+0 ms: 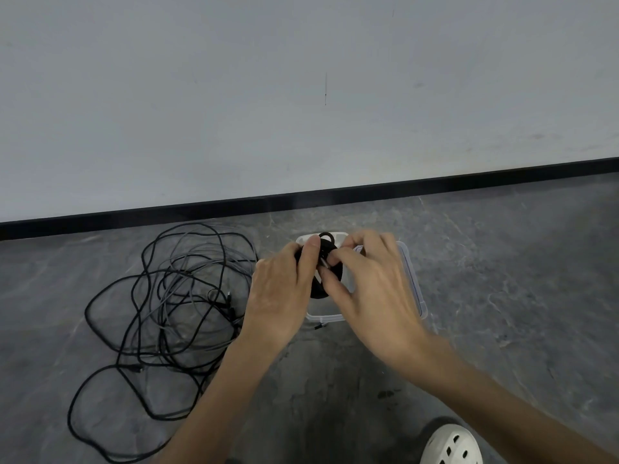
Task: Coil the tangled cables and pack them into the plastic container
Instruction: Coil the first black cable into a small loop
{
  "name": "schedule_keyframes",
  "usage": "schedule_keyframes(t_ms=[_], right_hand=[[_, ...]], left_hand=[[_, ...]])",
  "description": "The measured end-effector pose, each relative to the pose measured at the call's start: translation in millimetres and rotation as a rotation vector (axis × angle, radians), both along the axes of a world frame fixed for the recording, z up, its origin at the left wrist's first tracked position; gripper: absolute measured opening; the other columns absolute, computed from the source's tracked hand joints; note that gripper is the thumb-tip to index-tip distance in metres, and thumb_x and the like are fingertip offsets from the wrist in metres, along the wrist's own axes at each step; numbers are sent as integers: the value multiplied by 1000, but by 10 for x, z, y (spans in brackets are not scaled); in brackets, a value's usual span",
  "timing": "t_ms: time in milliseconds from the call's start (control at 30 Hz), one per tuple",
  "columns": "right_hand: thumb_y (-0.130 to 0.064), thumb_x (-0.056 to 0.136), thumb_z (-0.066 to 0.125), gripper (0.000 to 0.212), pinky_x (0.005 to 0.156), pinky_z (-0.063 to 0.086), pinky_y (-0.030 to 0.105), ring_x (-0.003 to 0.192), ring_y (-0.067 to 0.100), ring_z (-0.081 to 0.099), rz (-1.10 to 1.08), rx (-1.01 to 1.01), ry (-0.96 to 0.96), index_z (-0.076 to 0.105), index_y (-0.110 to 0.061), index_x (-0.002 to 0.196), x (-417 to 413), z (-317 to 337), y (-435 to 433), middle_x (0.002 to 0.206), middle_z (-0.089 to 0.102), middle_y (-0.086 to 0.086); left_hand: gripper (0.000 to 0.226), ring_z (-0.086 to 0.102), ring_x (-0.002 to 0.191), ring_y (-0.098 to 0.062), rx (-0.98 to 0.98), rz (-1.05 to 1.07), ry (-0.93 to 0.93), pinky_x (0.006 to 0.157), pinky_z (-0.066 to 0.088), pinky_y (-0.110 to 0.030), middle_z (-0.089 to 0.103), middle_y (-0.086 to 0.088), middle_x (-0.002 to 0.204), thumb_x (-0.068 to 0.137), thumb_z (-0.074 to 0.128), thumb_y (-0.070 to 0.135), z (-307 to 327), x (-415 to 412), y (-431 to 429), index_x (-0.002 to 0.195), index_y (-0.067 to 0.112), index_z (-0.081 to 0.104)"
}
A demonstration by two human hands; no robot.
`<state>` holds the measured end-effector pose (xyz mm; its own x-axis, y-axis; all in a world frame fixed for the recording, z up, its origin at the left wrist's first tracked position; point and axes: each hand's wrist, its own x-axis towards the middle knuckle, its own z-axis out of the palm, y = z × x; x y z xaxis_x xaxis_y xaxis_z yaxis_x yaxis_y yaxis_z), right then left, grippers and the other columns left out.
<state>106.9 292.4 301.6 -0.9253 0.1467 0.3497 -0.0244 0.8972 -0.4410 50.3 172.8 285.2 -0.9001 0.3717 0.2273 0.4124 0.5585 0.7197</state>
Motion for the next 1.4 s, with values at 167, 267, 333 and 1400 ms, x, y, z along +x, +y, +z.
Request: schedule_keyframes(t_ms=[167,267,333,1400], right_hand=[[-23,92,59,18,83,30,15,101,16,43,-8,-7,-89,67,-8,86,0,3,-49,101,54,5],[-29,97,50,24,86,36,20,101,12,41,6,-100,-200,63,-9,92,7,25,-71,104,49,1],[-29,98,46,24,83,41,24,95,12,44,16,-111,-267,60,-9,95,7,63,-64,103,47,1],[-12,99,46,15,70,47,35,80,18,54,188,-77,-196,57,-3,101,21,193,30,87,61,6]], left_hand=[[49,55,59,-13,-26,92,-76,60,35,-23,55,9,61,90,25,56,-29,11,28,84,20,57],[58,60,62,-17,-97,93,-93,63,41,-26,61,2,67,89,25,59,-33,5,19,93,16,63],[52,59,61,-17,-115,96,-95,62,41,-27,60,0,67,92,29,56,-14,-23,-7,92,15,62],[30,57,63,8,82,84,-59,78,42,-26,54,17,58,101,42,34,147,6,-41,109,19,67]])
